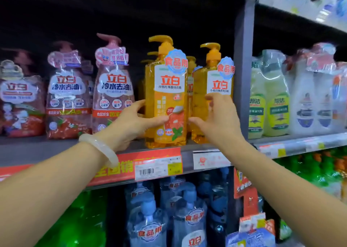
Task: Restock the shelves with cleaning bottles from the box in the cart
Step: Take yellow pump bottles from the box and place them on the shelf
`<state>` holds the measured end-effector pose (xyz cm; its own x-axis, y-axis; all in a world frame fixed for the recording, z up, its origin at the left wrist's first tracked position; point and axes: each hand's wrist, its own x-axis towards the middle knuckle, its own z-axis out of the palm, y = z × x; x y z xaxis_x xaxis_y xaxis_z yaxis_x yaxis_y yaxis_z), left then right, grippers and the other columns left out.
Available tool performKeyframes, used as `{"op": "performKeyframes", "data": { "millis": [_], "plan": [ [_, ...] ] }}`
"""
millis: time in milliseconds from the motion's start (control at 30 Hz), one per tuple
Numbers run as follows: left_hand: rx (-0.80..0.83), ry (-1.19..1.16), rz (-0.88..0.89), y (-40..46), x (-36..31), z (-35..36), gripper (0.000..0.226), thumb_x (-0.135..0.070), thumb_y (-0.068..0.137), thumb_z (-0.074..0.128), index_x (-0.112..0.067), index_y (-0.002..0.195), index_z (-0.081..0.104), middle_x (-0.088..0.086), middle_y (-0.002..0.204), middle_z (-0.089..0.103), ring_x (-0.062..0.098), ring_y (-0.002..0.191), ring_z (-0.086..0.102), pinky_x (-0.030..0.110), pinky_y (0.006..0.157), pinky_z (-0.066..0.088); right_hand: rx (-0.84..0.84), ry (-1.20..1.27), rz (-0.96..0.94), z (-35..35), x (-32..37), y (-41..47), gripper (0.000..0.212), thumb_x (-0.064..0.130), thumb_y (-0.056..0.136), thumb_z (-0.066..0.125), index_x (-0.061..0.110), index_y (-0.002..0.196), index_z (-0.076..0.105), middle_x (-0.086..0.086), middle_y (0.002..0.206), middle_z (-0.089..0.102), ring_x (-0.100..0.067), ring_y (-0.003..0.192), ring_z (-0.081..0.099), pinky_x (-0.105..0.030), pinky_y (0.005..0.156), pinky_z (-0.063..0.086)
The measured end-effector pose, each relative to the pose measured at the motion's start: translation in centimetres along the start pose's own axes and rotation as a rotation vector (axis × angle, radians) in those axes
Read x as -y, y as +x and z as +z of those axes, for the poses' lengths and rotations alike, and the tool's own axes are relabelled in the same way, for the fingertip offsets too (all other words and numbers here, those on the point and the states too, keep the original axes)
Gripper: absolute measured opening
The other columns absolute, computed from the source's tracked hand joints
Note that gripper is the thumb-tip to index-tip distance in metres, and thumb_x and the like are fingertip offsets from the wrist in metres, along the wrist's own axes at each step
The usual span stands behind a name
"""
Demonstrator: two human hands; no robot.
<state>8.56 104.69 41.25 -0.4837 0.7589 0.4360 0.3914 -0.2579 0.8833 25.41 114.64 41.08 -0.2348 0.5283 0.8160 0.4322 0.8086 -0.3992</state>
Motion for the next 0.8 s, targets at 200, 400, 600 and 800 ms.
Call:
{"op": "performKeyframes", "data": {
  "millis": [200,400,600,800],
  "plan": [
    [-0.036,0.034,0.008,-0.2,-0.4,1.5,0.091,-0.034,0.057,0.083,-0.019,0.137,0.042,0.007,0.113,0.065,0.023,0.100,0.066,0.039,0.080,0.057,-0.084,0.053,0.162,0.8,-2.9,-1.1,0.101,0.040,0.068,0.080,0.012,0.145,0.020,-0.012,0.141,0.028,-0.029,0.130,0.027,-0.038,0.108,0.026],
    [-0.052,0.043,-0.042,-0.2,-0.6,2.3,0.077,-0.031,0.065,0.081,-0.013,0.131,0.046,0.004,0.116,0.063,0.019,0.100,0.064,0.040,0.084,0.056,-0.079,0.052,0.172,2.0,-3.1,-1.7,0.099,0.036,0.075,0.076,0.015,0.148,0.012,-0.008,0.148,0.021,-0.027,0.136,0.020,-0.048,0.105,0.033],
    [-0.051,0.041,-0.047,-0.3,-0.7,2.3,0.083,-0.032,0.065,0.081,-0.013,0.136,0.043,0.005,0.120,0.062,0.022,0.105,0.063,0.042,0.087,0.055,-0.105,0.091,0.215,2.0,-2.9,-1.6,0.099,0.031,0.072,0.078,0.018,0.147,0.015,-0.006,0.145,0.024,-0.026,0.134,0.022,-0.048,0.103,0.035],
    [-0.059,0.078,-0.032,-0.4,-0.9,2.7,0.082,-0.033,0.069,0.078,-0.015,0.139,0.039,0.004,0.126,0.058,0.020,0.108,0.059,0.036,0.085,0.054,-0.097,0.125,0.228,1.7,-2.8,-1.5,0.098,0.028,0.072,0.079,0.019,0.146,0.016,-0.006,0.145,0.024,-0.025,0.134,0.022,-0.047,0.105,0.033]
  ]
}}
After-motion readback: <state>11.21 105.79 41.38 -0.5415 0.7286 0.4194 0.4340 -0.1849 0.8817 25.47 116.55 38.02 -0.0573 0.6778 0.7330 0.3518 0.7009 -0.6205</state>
